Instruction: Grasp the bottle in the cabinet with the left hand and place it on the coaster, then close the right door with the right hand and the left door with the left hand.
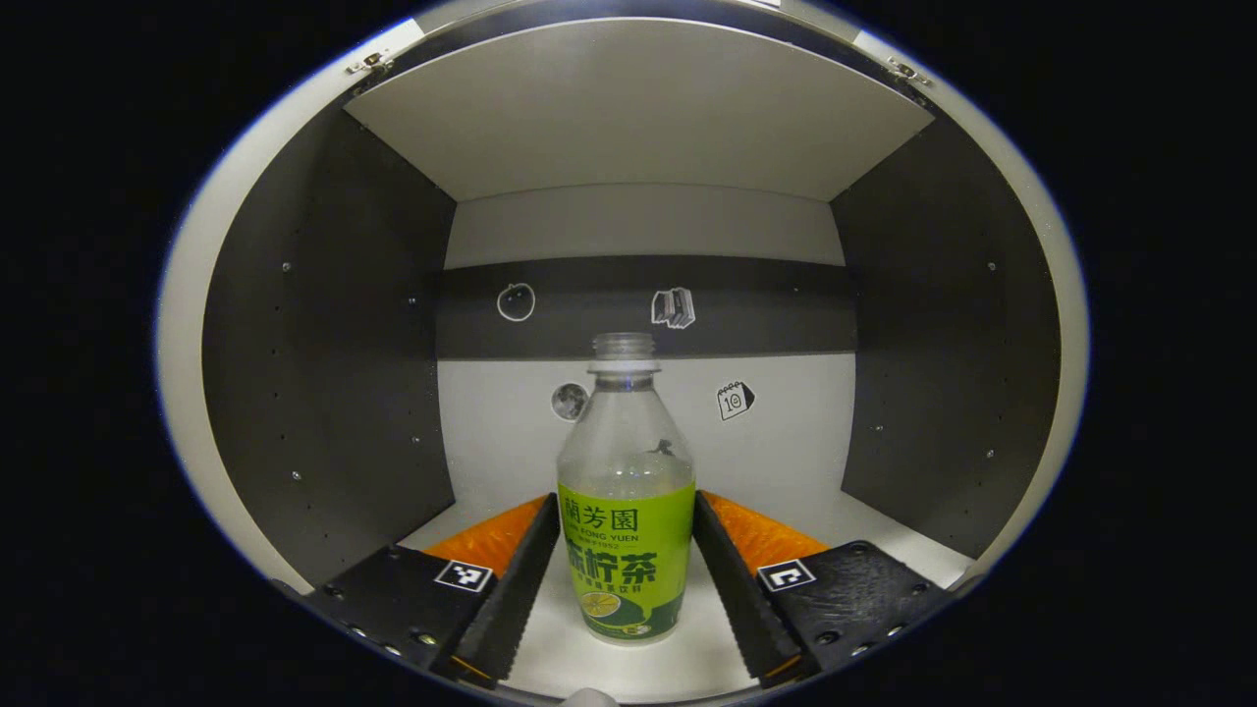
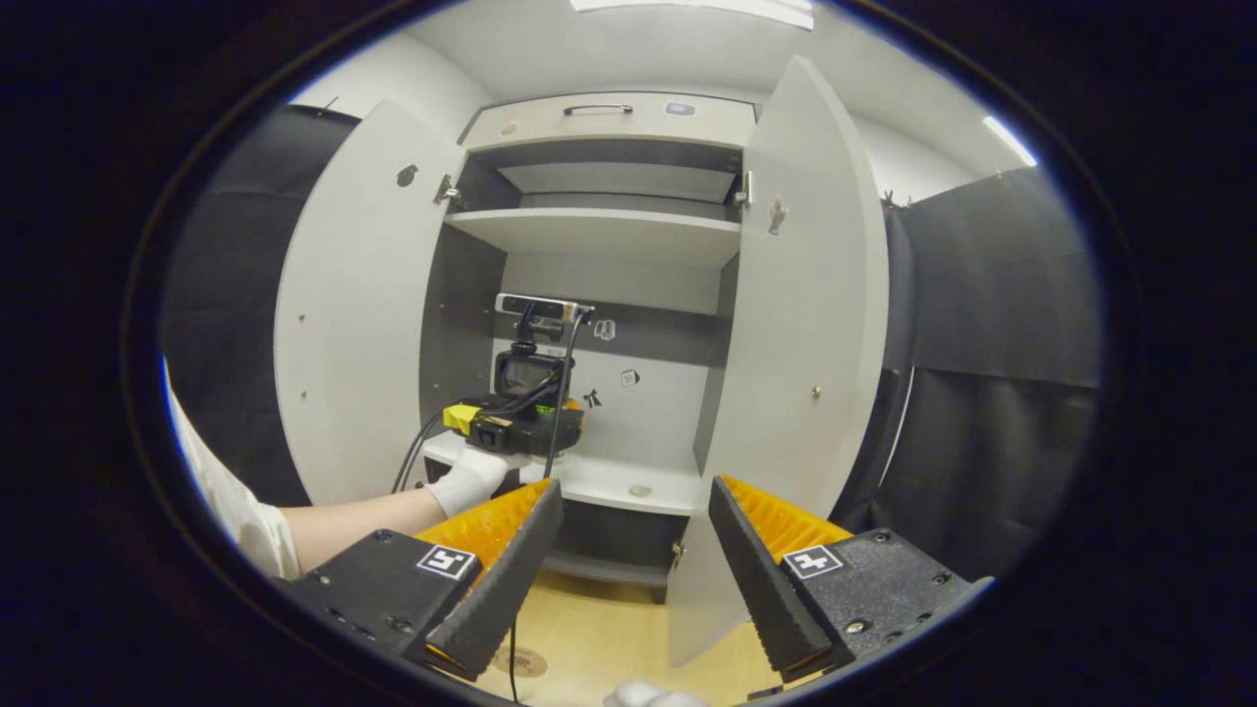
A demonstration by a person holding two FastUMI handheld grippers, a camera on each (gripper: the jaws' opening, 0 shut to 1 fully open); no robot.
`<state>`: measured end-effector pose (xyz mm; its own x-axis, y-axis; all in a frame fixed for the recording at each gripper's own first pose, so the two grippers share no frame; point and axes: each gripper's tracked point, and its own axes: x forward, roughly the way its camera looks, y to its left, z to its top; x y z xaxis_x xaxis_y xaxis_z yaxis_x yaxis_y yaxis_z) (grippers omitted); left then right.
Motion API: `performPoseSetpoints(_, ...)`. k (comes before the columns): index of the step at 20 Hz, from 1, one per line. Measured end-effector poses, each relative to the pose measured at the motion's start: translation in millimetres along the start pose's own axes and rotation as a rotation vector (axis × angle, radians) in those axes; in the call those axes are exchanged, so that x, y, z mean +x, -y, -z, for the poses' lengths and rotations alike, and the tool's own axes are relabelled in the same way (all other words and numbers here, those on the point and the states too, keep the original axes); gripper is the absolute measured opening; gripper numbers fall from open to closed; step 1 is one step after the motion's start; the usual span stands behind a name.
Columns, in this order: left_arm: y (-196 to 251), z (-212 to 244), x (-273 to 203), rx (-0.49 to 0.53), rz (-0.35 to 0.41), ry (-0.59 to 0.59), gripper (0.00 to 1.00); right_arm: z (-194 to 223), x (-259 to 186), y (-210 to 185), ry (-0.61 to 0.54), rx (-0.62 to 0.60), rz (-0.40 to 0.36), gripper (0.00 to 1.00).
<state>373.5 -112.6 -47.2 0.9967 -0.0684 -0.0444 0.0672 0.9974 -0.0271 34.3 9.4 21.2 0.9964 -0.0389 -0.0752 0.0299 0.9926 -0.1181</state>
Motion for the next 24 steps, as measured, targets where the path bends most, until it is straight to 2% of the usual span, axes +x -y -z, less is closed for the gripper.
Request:
performPoseSetpoints(4, 3.8, -14.2, -27.1, -0.013, 0.055, 0.013, 0.76, -5.4, -7.0, 6.2, 0.014, 0.015, 0.003, 0.99)
performPoseSetpoints(10, 13.7, -30.7, -121.2, 0.006, 0.147, 0.075, 0.76, -6.5, -20.1, 14.8, 0.037, 0.028, 0.01, 0.99)
performPoseSetpoints(15, 20.3, 5.2, -207.0, -0.009, 0.199, 0.051, 0.79, 6.2, -32.0, 25.7, 0.031, 0.038, 0.024, 0.99)
performPoseSetpoints(17, 21.5, 24.5, -236.9, -0.01, 0.213, 0.033, 0.75, 9.8, -37.6, 30.1, 0.034, 0.039, 0.031, 0.99)
performPoseSetpoints(20, 27.0, 60.8, -273.8, -0.025, 0.254, 0.009, 0.76, 19.6, -45.4, 37.9, 0.024, 0.04, 0.05, 0.99)
performPoseSetpoints(21, 30.1, 76.9, -286.8, -0.031, 0.268, 0.003, 0.79, 22.6, -48.3, 40.5, 0.019, 0.043, 0.055, 0.99)
performPoseSetpoints(22, 32.7, 90.3, -296.9, -0.031, 0.284, 0.008, 0.75, 25.8, -50.2, 43.4, 0.013, 0.044, 0.062, 0.99)
performPoseSetpoints(24, 38.8, 118.5, -318.7, -0.023, 0.31, 0.013, 0.76, 33.1, -53.1, 48.1, -0.005, 0.038, 0.076, 0.99)
